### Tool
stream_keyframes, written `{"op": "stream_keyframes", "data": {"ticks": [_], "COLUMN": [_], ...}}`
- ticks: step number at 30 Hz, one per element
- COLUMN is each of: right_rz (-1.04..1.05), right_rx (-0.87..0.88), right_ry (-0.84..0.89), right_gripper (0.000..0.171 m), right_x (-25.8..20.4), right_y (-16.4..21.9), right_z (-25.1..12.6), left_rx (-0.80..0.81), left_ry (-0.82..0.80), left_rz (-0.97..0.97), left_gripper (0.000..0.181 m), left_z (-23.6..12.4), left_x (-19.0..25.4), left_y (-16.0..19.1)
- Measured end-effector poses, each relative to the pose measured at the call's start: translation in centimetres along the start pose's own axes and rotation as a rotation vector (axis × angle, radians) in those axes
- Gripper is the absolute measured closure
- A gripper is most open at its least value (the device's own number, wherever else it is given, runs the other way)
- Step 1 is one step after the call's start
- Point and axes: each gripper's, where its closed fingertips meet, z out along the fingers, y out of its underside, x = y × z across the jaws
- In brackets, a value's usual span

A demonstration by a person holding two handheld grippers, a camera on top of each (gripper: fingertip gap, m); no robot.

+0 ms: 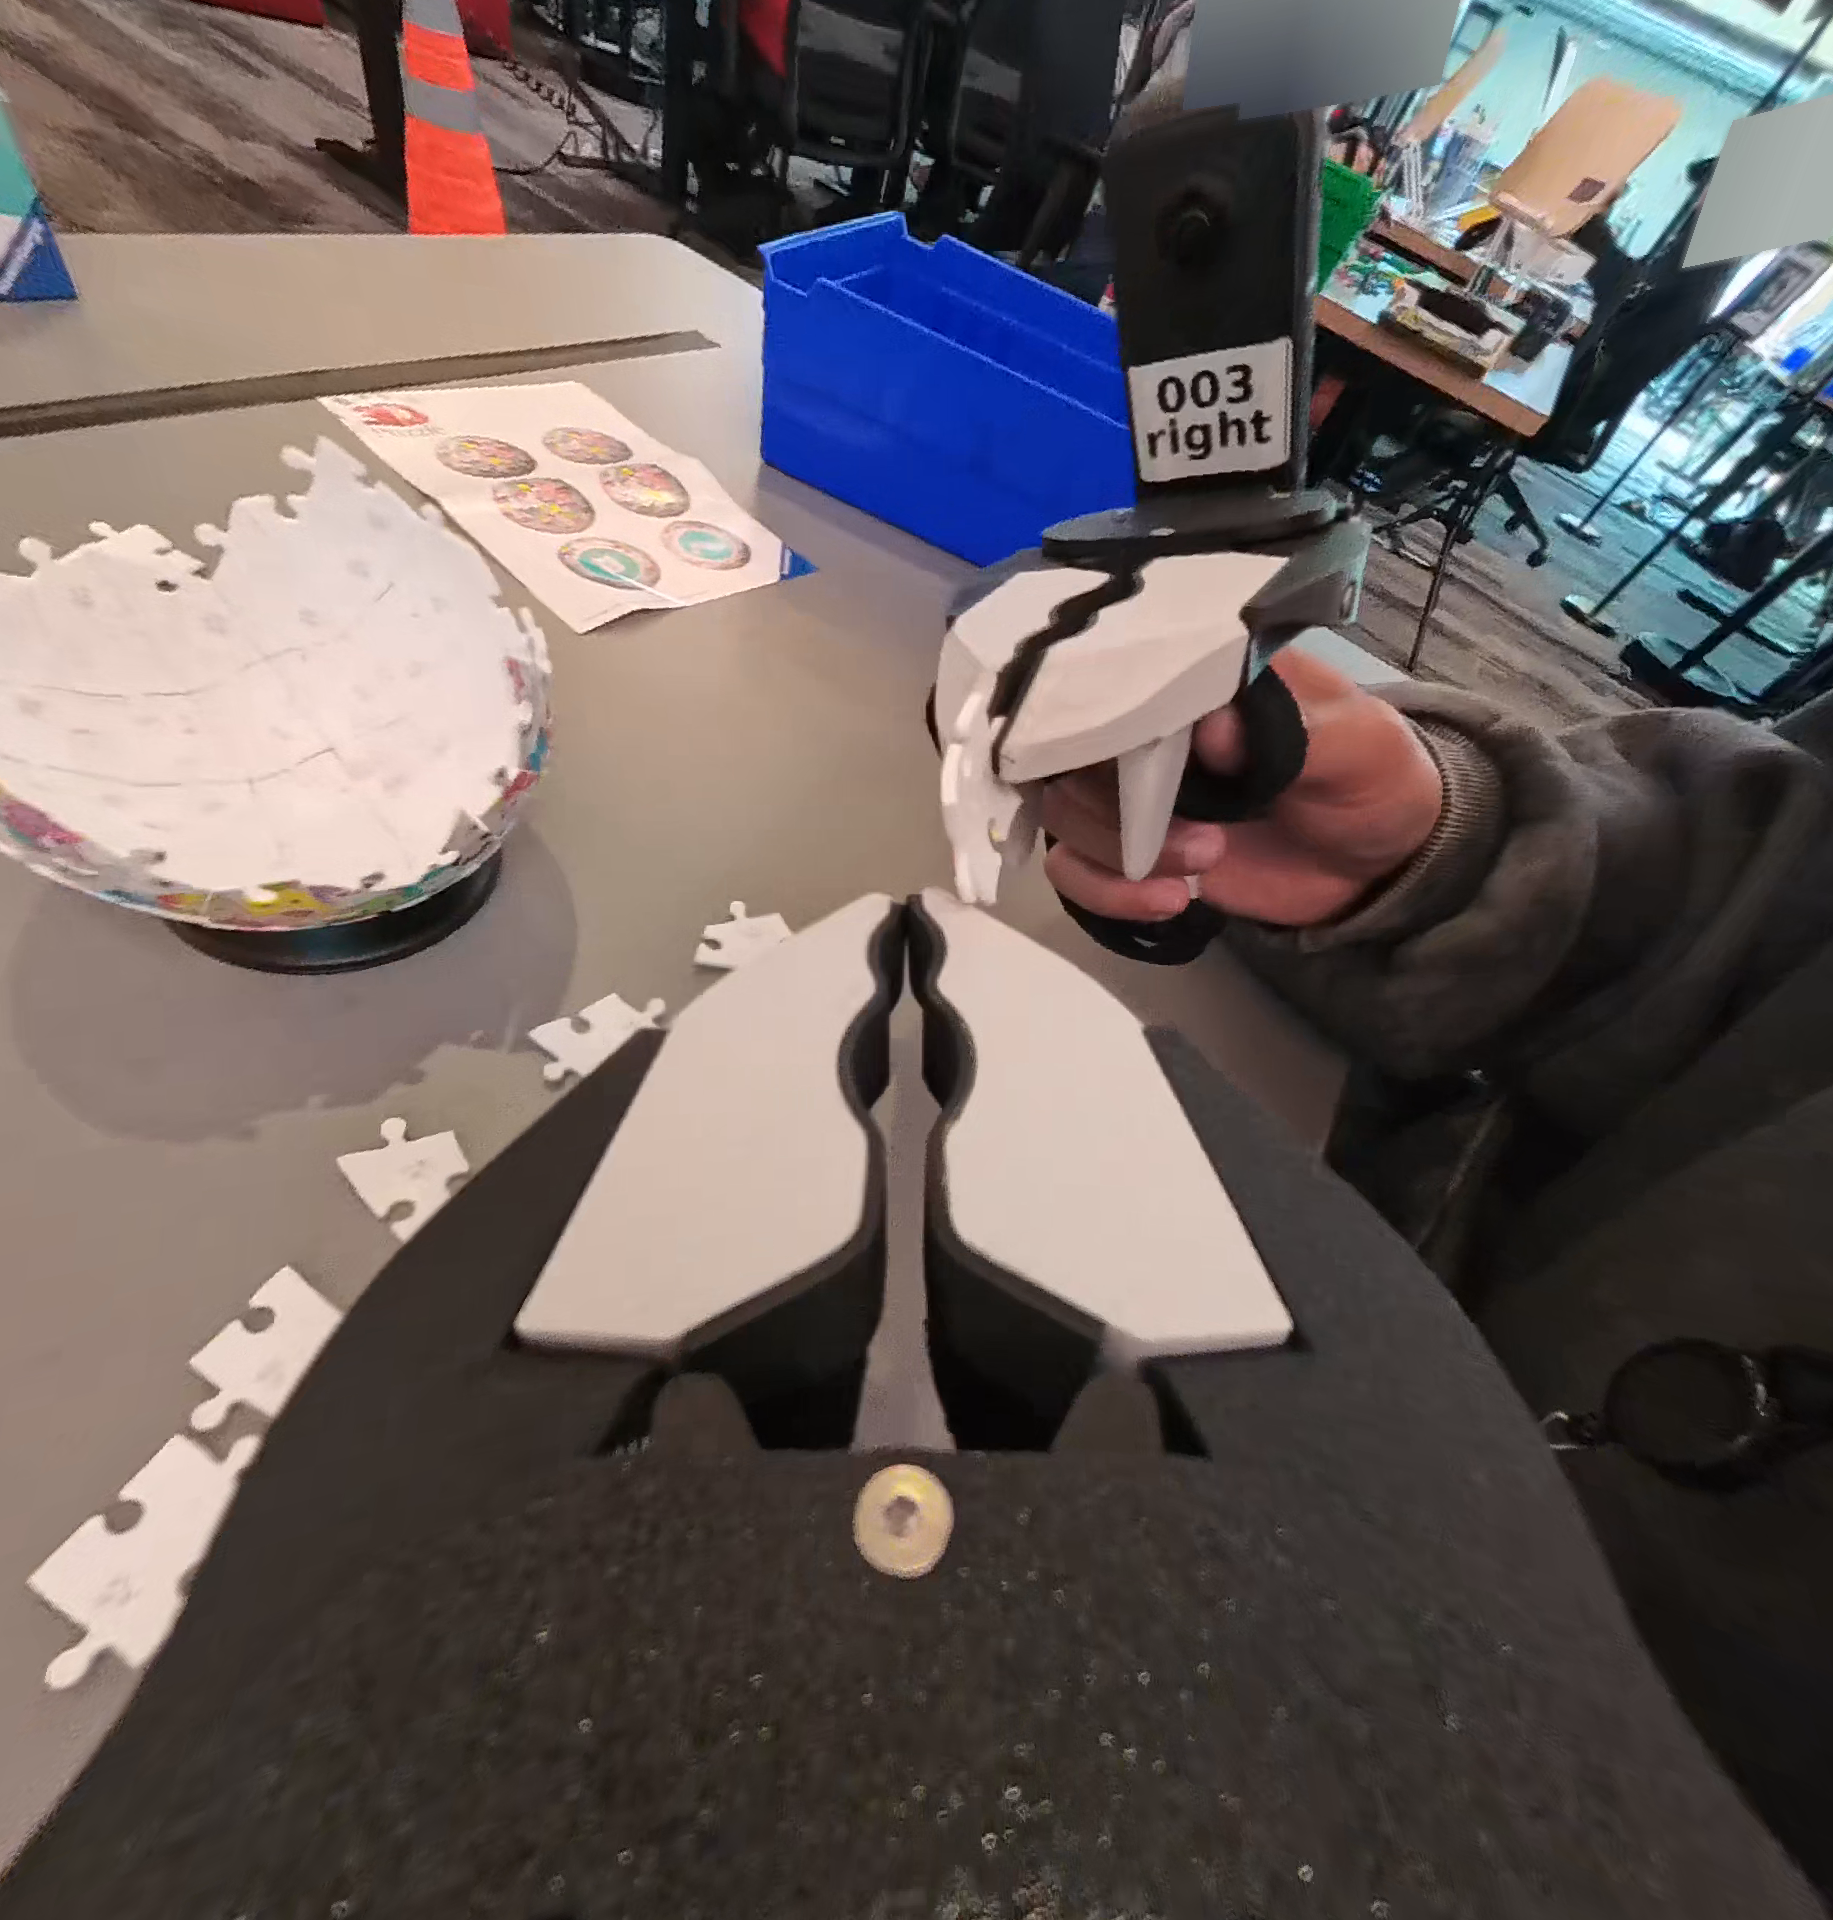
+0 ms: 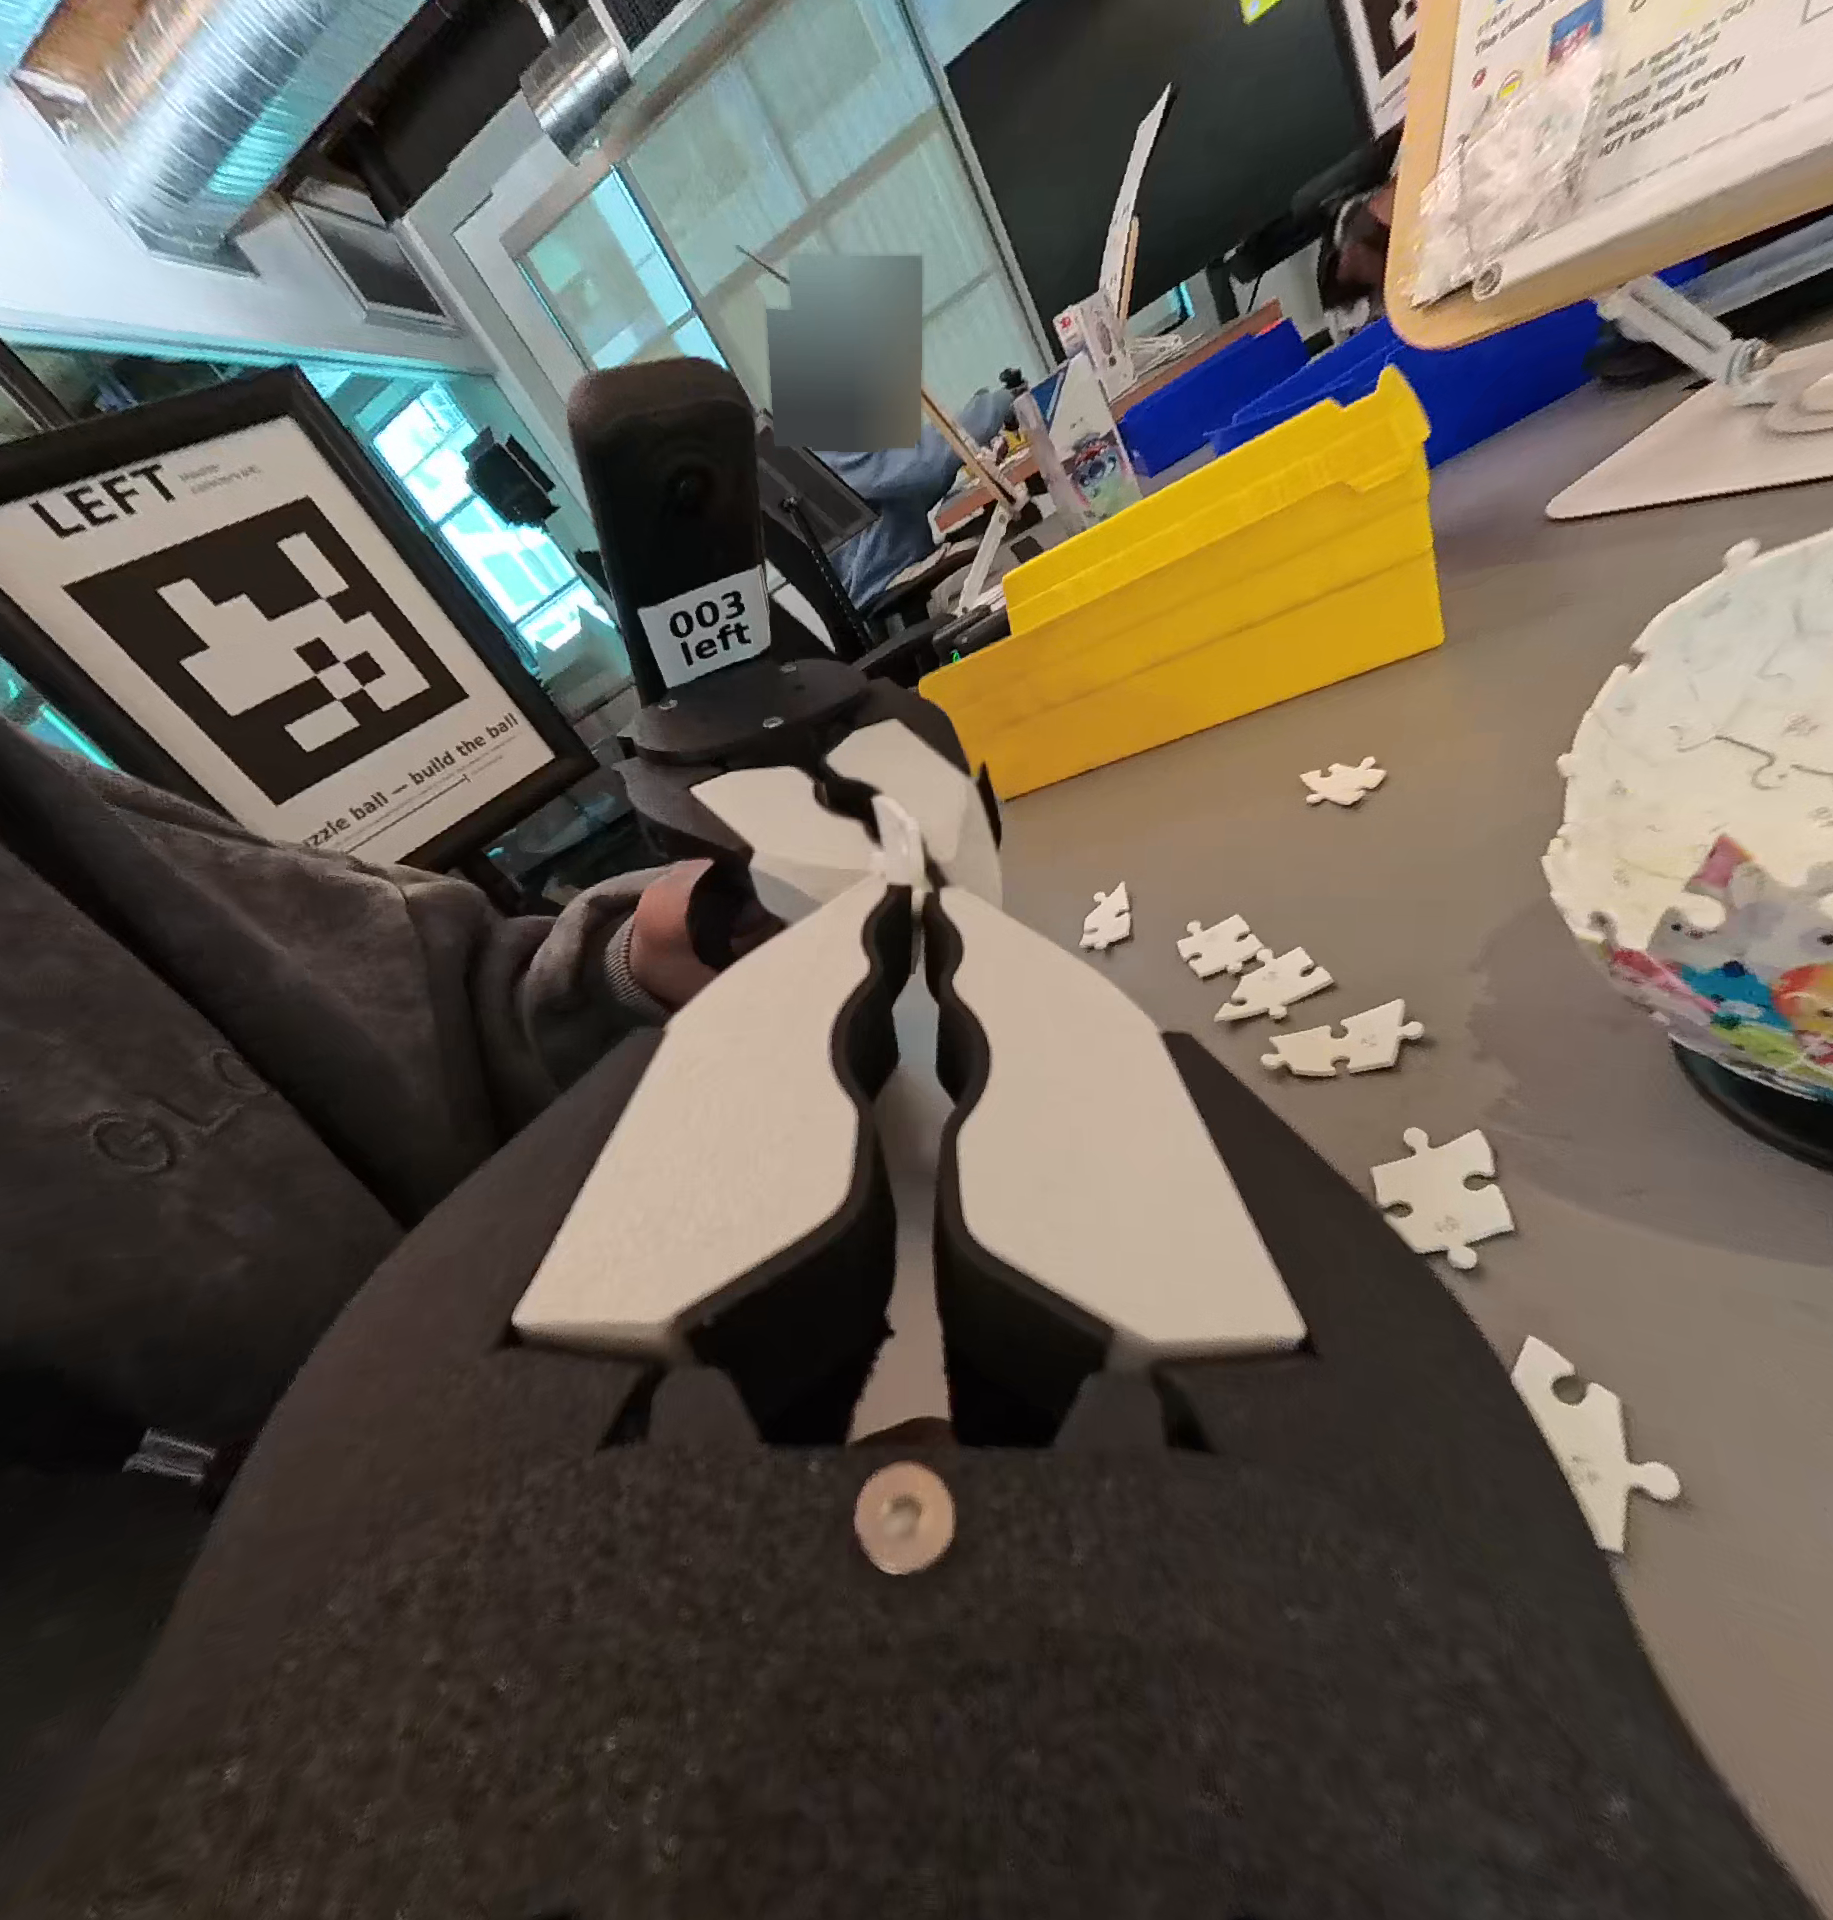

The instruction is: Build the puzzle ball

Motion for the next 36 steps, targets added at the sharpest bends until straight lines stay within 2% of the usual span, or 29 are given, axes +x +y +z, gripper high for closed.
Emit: {"op": "stream_keyframes", "data": {"ticks": [9, 15, 18, 20, 21, 24, 30, 33, 34, 36], "right_rz": [-0.057, -0.043, -0.043, -0.060, -0.069, -0.095, -0.395, -0.386, -0.389, -0.385], "right_rx": [-0.137, -0.045, -0.058, -0.084, -0.088, -0.140, -0.254, -0.311, -0.323, -0.362], "right_ry": [0.043, 0.039, 0.022, 0.026, 0.032, 0.066, 0.188, 0.153, 0.133, 0.129], "right_gripper": [0.169, 0.169, 0.169, 0.169, 0.168, 0.167, 0.151, 0.156, 0.165, 0.168], "right_x": [0.9, 0.7, 0.3, 0.2, 0.3, 0.9, 1.9, 1.5, 1.2, 1.2], "right_y": [2.5, 1.1, 1.5, 2.1, 2.2, 3.0, 3.0, 4.0, 4.2, 4.5], "right_z": [0.3, -0.1, 0.4, 0.8, 0.9, 0.8, 0.2, 0.5, 0.5, 0.2], "left_rx": [-0.005, 0.032, 0.032, 0.028, 0.022, -0.030, -0.112, -0.131, -0.137, -0.148], "left_ry": [0.017, 0.046, 0.073, 0.074, 0.064, 0.041, 0.037, 0.054, 0.056, 0.062], "left_rz": [-0.106, -0.088, -0.091, -0.091, -0.085, -0.104, -0.134, -0.124, -0.121, -0.118], "left_gripper": [0.181, 0.181, 0.161, 0.164, 0.178, 0.179, 0.179, 0.179, 0.179, 0.178], "left_z": [-1.1, -1.6, -0.8, -0.4, -0.4, -0.2, 0.4, 0.6, 0.7, 0.9], "left_x": [-0.9, 0.2, 0.9, 1.1, 1.1, 0.7, 0.7, 1.1, 1.1, 1.1], "left_y": [0.9, 0.5, 0.7, 0.8, 0.9, 1.6, 2.9, 3.2, 3.3, 3.6]}}
